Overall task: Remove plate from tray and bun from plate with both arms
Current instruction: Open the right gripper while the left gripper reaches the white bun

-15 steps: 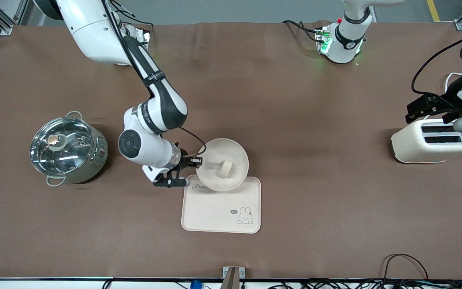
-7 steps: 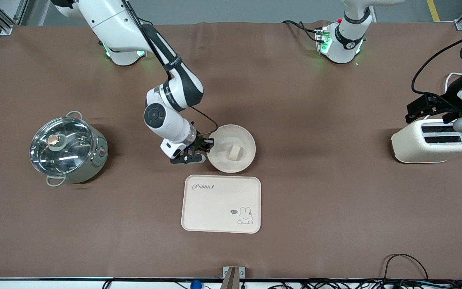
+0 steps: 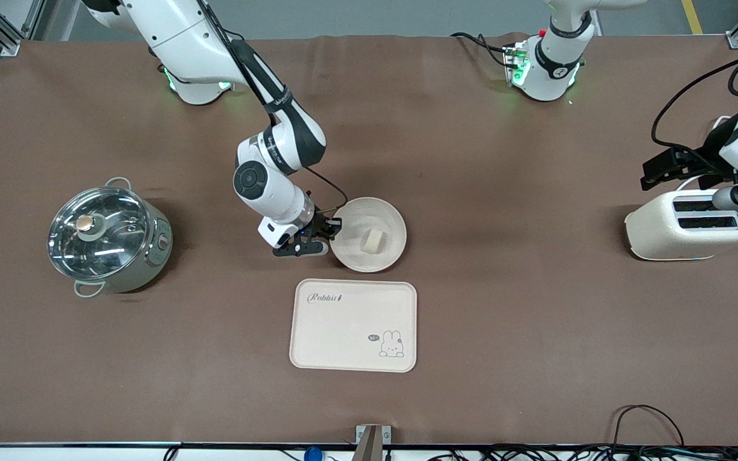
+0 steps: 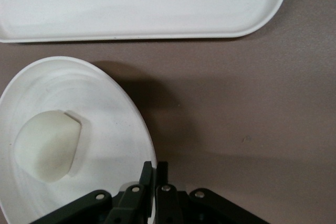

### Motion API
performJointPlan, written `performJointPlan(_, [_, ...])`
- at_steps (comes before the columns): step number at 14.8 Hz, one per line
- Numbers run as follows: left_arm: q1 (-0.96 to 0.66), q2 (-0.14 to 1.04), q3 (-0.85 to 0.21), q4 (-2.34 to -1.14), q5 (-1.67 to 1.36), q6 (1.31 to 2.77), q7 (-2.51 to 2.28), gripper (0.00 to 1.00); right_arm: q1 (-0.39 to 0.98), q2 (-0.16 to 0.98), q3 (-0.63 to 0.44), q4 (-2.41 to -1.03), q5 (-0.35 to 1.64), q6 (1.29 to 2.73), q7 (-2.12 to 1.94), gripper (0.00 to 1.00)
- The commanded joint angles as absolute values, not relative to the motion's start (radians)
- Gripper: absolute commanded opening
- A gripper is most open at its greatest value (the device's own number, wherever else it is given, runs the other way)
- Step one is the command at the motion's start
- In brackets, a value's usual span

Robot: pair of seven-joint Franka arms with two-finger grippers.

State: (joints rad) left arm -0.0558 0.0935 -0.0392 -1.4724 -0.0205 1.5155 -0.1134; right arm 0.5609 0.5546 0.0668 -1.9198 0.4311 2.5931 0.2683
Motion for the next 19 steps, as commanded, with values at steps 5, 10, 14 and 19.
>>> performJointPlan(5, [-0.084,0.116,-0.343,-1.543,-0.040,1.635,-0.603,1.00,0.543,0.549,0.074,-1.922,0.453,2.597,0.256,1.00])
performJointPlan(10, [-0.254,0.345,-0.403,-1.559,0.082,1.978,-0.940,1.00,0.442,0.444,0.066,-1.838,0.439,2.409,0.250,1.00])
performJointPlan(14, [-0.373,0.547,-0.403,-1.551,0.332,2.170,-1.191,1.00,0.336,0.342,0.034,-1.737,0.373,2.174,0.247,1.00])
performJointPlan(19, [-0.446,0.747,-0.403,-1.545,0.442,2.357,-1.477,1.00,0.203,0.209,0.028,-1.580,0.124,1.814,0.213,1.00])
